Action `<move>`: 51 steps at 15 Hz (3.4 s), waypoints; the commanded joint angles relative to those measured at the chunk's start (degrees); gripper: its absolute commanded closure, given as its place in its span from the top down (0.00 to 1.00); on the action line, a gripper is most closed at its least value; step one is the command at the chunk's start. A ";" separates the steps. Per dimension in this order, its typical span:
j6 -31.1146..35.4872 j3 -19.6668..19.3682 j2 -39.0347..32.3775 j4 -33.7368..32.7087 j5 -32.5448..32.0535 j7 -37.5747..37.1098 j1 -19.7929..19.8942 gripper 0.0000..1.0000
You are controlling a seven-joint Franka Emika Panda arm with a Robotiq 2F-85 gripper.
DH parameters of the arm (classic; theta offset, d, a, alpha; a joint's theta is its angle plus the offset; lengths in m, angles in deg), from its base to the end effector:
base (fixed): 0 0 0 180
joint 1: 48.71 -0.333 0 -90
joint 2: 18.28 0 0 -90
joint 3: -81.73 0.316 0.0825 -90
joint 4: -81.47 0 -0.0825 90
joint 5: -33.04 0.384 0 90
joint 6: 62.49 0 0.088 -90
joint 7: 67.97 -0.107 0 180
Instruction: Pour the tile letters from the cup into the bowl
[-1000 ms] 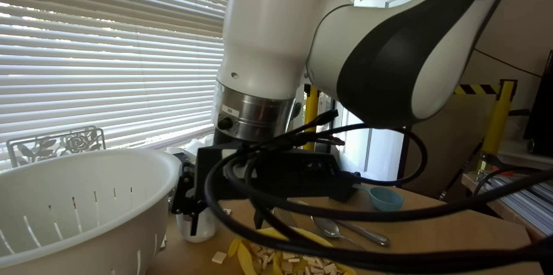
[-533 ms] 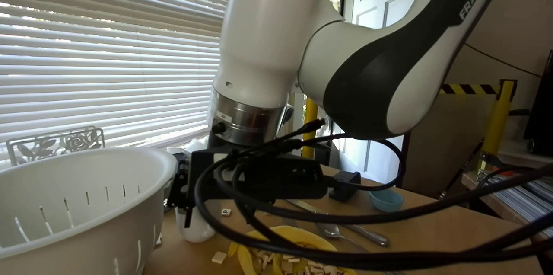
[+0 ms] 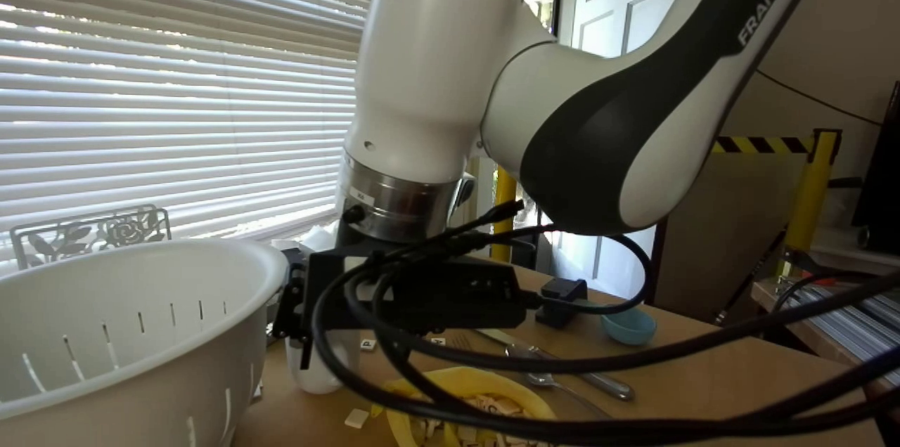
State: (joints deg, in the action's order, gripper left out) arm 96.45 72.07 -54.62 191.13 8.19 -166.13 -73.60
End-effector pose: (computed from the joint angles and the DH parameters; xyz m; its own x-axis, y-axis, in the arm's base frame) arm 0.6148 0.1925 0.1829 0.4785 -0.8242 0.3030 -0.8182 -0.5437 -0.1867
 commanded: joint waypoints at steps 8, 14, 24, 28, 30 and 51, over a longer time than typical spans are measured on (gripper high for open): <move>4.98 -3.52 -4.58 -2.59 1.36 0.38 -2.19 0.45; 8.15 -7.03 -5.81 -2.75 1.12 1.31 -4.83 0.17; 5.37 -6.37 -3.61 -0.72 2.58 7.49 -4.81 0.00; 1.30 -2.48 -0.88 0.07 7.42 11.06 -1.94 0.04; -0.47 -0.06 2.15 1.94 8.96 14.35 0.14 0.04; -44.41 13.01 21.74 -2.98 -18.28 18.39 1.98 0.04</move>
State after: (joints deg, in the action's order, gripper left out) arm 57.45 81.73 -31.78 193.72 -5.20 -152.28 -72.66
